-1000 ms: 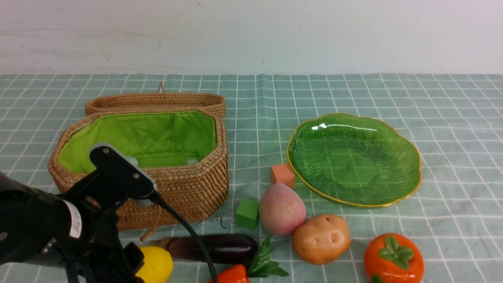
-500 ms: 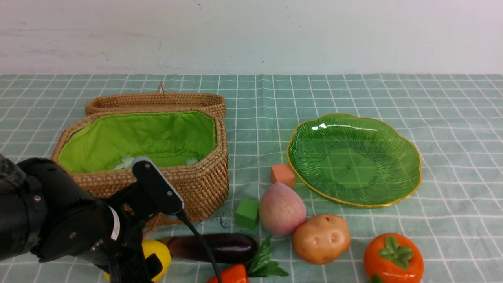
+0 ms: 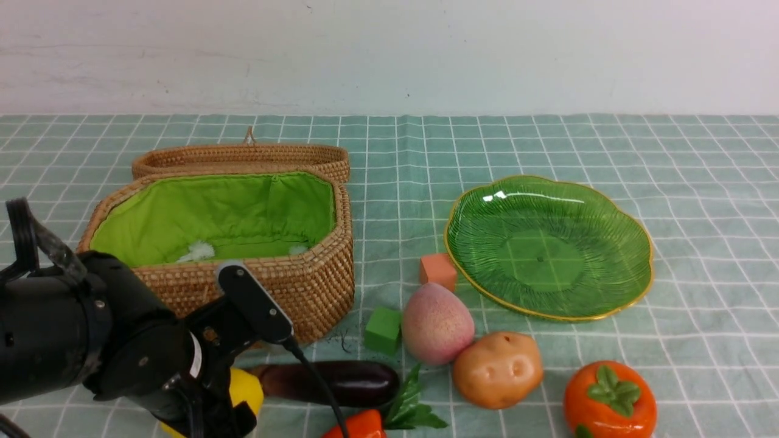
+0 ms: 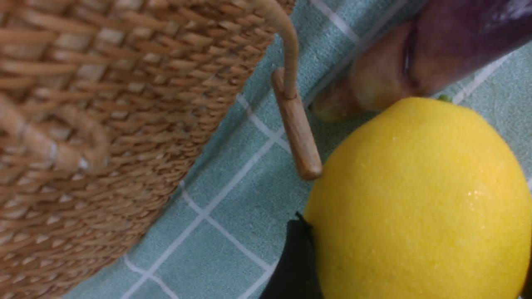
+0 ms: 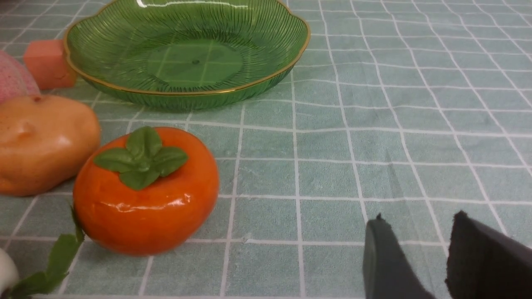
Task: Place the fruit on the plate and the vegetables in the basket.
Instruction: Grab a lemon with your left arm and place it on the plate on the right
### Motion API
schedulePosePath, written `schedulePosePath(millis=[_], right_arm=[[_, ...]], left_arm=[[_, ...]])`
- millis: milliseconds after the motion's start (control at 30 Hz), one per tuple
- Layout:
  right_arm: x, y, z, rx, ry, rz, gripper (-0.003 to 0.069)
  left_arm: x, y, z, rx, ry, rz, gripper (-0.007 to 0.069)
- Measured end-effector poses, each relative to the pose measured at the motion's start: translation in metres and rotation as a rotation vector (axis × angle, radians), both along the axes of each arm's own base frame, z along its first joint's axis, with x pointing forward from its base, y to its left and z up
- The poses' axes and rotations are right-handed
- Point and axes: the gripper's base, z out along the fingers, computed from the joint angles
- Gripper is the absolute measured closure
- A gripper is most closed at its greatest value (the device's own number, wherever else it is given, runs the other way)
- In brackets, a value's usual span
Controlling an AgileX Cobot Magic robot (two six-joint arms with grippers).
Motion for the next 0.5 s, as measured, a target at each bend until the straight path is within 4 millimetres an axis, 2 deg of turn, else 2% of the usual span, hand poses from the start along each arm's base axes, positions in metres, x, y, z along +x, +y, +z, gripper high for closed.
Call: schedulePosePath(millis=[233,367,400,433,500], right_arm=[[0.0,0.0,0.0,0.0,0.0,0.0,0.0419],[0.0,0.0,0.0,0.0,0.0,0.0,0.0419],[0.0,0.0,0.0,0.0,0.0,0.0,0.0419],[0.0,0.0,0.0,0.0,0.0,0.0,0.0419],[0.0,0.0,0.0,0.0,0.0,0.0,0.0419]], left_arm=[[-0.007,0.001,0.007,-0.039,0.03,0.052,0.0033],[-0.014,0.003,0.026,-0.087,-0.001,0.075,0.0033],[-0.02,0.004,0.039,-0.124,-0.011,0.086,0.0033],[-0.021,0.005,0.042,-0.129,-0.015,0.083,0.0033],[-0.028,0.003,0.06,-0.196,-0.021,0.071,0.0033]])
